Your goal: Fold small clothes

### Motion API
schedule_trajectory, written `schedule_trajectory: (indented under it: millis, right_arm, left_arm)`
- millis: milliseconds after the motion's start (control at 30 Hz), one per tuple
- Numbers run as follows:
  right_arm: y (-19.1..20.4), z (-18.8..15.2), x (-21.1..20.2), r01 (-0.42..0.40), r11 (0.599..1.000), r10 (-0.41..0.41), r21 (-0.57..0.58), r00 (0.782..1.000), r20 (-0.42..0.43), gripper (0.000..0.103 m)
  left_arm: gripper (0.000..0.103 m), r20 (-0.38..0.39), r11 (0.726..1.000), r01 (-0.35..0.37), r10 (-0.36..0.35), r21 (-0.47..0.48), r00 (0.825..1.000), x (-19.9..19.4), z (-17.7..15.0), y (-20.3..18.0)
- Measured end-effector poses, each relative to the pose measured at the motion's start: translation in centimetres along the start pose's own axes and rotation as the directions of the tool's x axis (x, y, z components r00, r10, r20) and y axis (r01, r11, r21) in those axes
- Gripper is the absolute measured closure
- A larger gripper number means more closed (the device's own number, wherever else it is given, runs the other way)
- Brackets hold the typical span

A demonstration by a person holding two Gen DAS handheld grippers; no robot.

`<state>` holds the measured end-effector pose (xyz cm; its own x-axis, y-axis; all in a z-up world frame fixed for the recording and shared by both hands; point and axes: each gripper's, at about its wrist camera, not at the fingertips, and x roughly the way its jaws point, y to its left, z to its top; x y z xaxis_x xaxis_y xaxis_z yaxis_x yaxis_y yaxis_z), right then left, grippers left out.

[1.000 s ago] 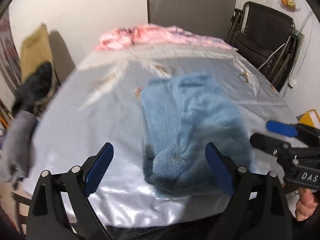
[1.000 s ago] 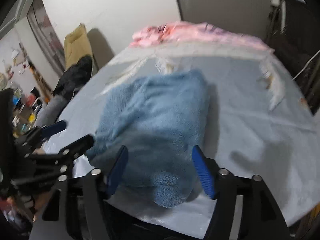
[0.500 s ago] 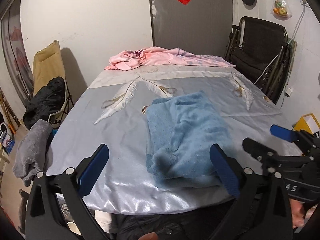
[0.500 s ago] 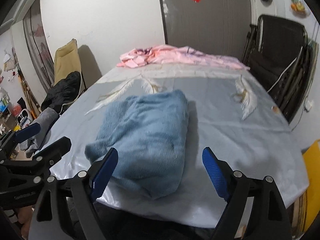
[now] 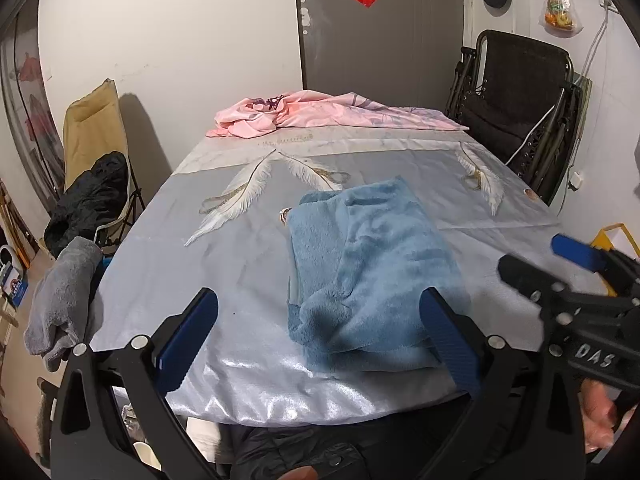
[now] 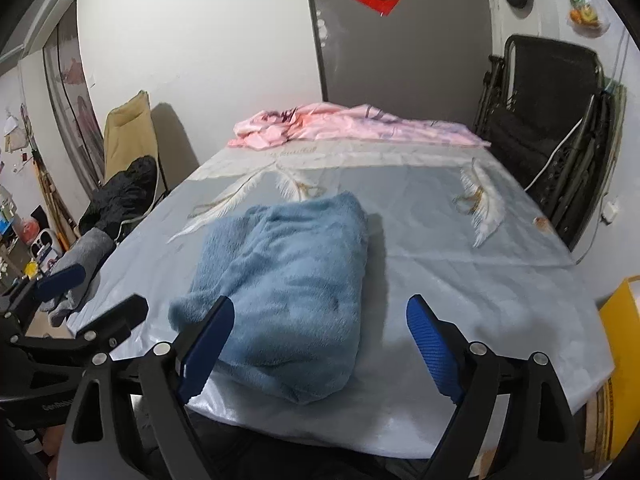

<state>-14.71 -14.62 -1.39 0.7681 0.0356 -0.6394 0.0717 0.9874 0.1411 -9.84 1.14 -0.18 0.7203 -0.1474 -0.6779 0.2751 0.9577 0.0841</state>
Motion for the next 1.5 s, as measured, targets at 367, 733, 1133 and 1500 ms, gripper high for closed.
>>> schedule_trajectory:
  millis: [367, 733, 1133, 1500]
  right_arm:
    - [1.8, 1.8, -2.5, -0.031, 0.995, 0.032, -0.091, 0.999, 0.005, 0.01]
    - [1.0, 0.7, -2.9, -0.039, 0.999, 0.039, 0.001, 0.999, 0.009, 0.009]
    - [0.2, -0.3, -0.7, -0.048, 0.999, 0.049, 0.018, 0.995, -0.082, 0.009]
    - [0.1, -0.3, -0.4, -0.062, 0.998, 0.065, 0.031, 0.993, -0.102, 0.009]
  left_arm:
    - [0.005, 0.015, 0.999, -0.015, 0.016, -0.047, 1.0, -1.6, 1.4, 0.9]
    - [0.005, -0.12, 0.999, 0.024, -0.028, -0.035, 0.992, 1.2, -0.3, -0.3]
    - [0.005, -0.084, 0.998, -0.028, 0.024, -0.055, 0.996, 0.5, 0.0, 0.1]
    - [0.005, -0.105, 0.998, -0.028, 0.022, -0.051, 0.994, 1.0, -0.2, -0.1]
